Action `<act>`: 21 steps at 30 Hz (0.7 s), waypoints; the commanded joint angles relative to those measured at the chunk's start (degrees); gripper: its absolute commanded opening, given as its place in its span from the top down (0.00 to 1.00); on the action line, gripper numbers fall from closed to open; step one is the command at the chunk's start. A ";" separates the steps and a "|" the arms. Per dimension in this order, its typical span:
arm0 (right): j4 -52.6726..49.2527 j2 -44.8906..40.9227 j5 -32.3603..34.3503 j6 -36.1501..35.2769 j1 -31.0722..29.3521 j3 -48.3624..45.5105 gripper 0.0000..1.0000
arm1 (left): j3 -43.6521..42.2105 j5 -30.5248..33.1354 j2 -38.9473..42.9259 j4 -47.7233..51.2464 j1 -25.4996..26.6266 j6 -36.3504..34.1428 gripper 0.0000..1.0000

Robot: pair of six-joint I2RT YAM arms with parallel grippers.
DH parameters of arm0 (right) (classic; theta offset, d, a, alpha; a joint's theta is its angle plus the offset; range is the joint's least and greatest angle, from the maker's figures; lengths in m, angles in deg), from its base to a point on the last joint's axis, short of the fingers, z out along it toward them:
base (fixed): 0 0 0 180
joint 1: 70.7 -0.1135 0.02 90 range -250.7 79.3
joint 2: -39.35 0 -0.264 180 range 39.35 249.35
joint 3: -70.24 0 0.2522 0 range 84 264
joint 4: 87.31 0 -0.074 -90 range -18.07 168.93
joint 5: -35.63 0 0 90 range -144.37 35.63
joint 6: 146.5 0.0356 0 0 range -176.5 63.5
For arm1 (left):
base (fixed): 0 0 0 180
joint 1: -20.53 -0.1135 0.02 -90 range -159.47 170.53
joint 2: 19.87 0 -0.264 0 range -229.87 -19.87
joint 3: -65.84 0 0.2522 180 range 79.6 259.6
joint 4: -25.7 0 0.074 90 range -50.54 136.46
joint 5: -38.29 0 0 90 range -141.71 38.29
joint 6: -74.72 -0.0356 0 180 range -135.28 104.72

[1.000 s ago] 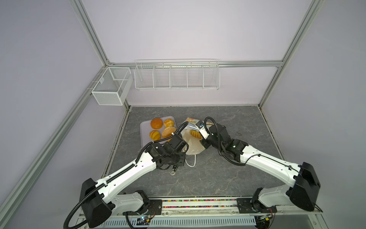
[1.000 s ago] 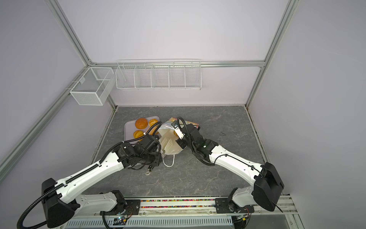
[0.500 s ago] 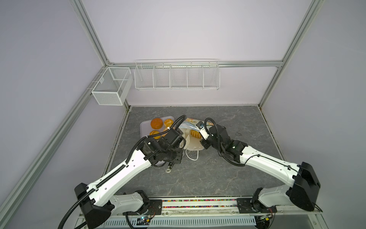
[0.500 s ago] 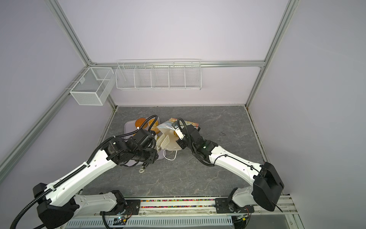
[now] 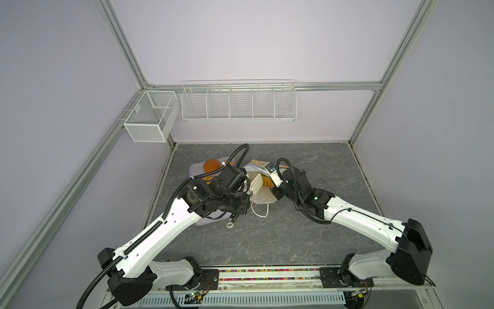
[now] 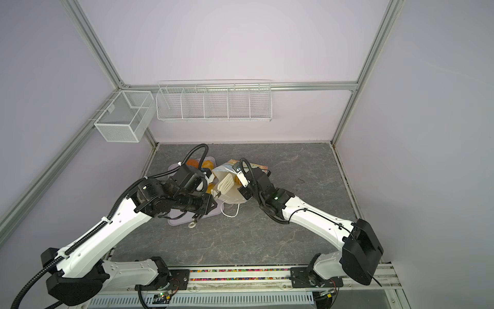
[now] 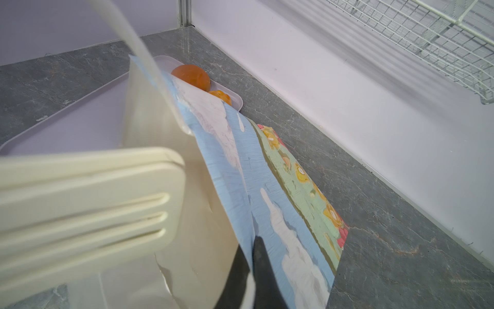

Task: Take the fake bread out of the paper bag
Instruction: 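Push the tongs deep into the bag toward the striped yellow breads, left gripper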

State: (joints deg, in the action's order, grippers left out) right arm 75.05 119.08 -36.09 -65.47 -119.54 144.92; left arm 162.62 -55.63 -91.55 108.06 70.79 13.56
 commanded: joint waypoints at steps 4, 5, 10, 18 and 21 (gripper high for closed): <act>-2.38 -0.94 2.54 1.92 0.58 3.29 0.94 | 0.14 -3.00 -3.53 -2.36 -0.26 4.44 0.95; -2.40 -0.89 2.60 2.02 0.69 3.56 0.93 | -0.37 -3.34 -4.03 -3.49 -0.33 5.02 0.95; -1.45 -1.14 2.55 2.09 1.00 4.28 0.93 | -2.08 -3.57 -7.69 -11.61 -0.26 9.34 0.95; 1.43 -2.69 2.75 1.62 1.27 4.38 0.93 | -7.89 -1.95 -15.17 -27.37 -0.50 14.75 0.89; 2.70 -3.71 3.25 1.19 1.51 3.41 0.93 | -8.49 -0.17 -17.80 -27.14 -0.68 15.13 0.87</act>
State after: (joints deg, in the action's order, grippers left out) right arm 73.63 118.31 -34.12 -64.20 -118.49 147.83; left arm 154.62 -57.97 -108.56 84.76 70.61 26.70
